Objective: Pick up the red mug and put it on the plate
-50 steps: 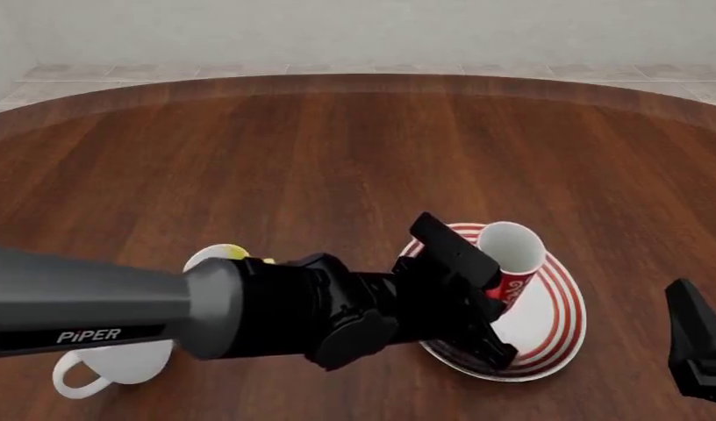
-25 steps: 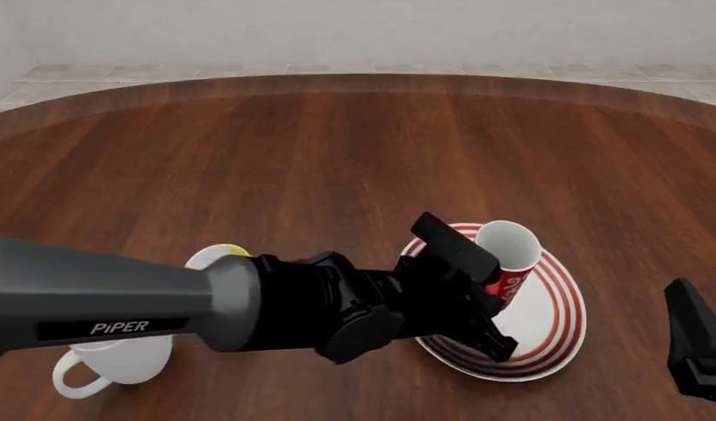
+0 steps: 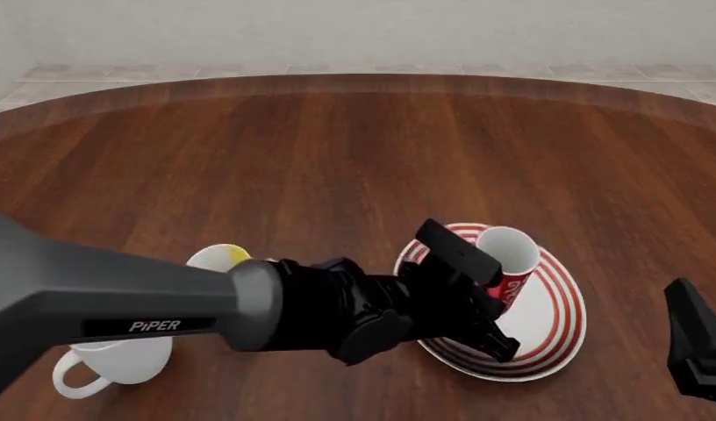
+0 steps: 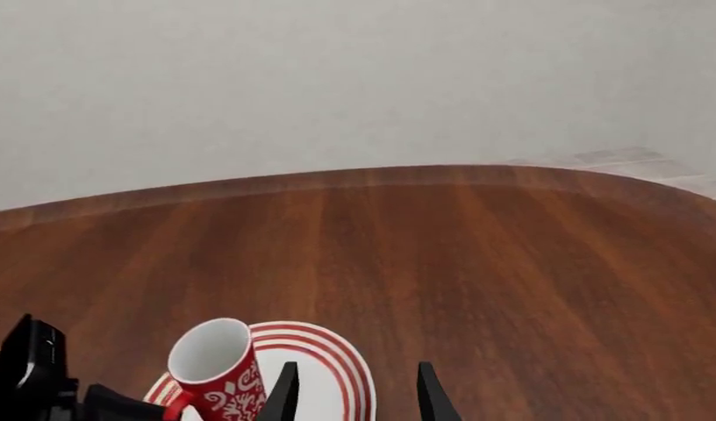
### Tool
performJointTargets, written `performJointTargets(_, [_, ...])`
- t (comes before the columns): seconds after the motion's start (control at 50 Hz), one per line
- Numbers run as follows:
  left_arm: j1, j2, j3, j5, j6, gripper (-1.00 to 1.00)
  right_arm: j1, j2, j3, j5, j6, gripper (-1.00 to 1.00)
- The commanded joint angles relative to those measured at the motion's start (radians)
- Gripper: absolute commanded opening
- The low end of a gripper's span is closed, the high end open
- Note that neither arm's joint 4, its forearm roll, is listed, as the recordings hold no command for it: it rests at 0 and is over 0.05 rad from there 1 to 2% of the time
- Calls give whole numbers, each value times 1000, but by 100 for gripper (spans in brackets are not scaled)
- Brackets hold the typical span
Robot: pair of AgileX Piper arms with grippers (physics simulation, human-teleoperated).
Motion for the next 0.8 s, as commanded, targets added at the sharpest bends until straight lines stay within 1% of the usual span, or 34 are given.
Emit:
performJointTargets(0.02, [5, 22, -12, -11, 0, -100, -1, 0, 0, 0, 1, 100])
performJointTargets(0.3, [11, 31, -10, -20, 3, -100, 0, 1, 0, -1, 2, 100])
performJointTargets(0.8, [12, 62, -11, -41, -18, -100, 5, 23, 0, -12, -5, 100])
